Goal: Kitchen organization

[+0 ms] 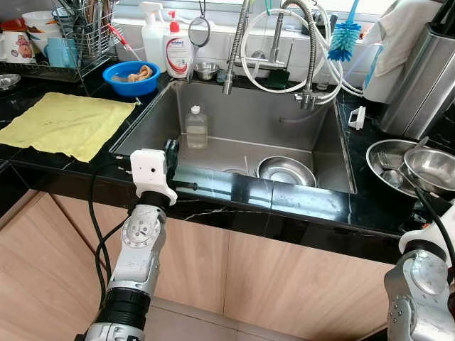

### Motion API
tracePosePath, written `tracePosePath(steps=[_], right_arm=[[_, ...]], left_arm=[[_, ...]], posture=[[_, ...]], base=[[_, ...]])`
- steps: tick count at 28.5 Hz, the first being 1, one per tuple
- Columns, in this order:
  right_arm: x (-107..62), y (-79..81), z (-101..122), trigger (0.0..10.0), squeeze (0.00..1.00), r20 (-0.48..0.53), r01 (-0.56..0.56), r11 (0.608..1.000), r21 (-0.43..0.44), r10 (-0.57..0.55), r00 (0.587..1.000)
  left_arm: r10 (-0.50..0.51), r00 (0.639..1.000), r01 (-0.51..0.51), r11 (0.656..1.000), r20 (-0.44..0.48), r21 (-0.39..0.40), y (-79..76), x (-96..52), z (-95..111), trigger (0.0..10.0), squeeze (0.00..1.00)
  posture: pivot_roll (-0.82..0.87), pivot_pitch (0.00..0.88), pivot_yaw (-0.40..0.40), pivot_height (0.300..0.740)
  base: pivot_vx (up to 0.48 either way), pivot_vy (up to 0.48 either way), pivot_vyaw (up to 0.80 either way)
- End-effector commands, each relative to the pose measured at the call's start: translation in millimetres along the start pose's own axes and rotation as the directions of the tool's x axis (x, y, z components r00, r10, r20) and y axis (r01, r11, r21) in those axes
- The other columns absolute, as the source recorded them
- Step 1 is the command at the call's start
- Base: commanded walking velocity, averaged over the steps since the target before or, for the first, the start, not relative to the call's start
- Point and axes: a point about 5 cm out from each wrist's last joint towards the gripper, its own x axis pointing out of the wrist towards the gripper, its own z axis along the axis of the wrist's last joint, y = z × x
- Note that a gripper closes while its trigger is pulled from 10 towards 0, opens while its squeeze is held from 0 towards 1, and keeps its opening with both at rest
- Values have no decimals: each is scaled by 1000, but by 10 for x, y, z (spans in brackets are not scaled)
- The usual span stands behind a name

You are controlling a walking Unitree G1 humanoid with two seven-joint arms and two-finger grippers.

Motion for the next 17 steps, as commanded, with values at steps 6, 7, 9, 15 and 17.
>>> tracePosePath(steps=[6, 7, 9, 15, 17], right_arm=[[26, 10, 30, 0, 0, 15, -3, 1000, 3, 3, 1000], [26, 10, 30, 0, 0, 15, -3, 1000, 3, 3, 1000], [24, 16, 28, 0, 0, 13, -6, 1000, 3, 6, 1000], [14, 51, 23, 0, 0, 7, -31, 999, 11, 31, 1000], [12, 60, 25, 0, 0, 8, -37, 999, 18, 37, 999]], left_arm=[[-3, 1000, 3, 1000, 0, 23, 1, 2, 22, 10000, 0], [-3, 1000, 2, 1000, 0, 23, 1, 2, 23, 10000, 0], [-3, 1000, 3, 1000, -1, 25, -1, 3, 23, 10000, 0], [-16, 1000, 16, 999, 3, 41, -10, 2, 31, 10000, 0], [-16, 1000, 16, 999, 3, 41, -9, 2, 32, 10000, 0]], posture=[[46, 0, -25, 740], [47, 0, -25, 740], [48, 0, -26, 740], [49, 0, -25, 740], [49, 0, -25, 740]], base=[[0, 0, 0], [0, 0, 0], [0, 0, 0], [0, 0, 0], [0, 0, 0]])
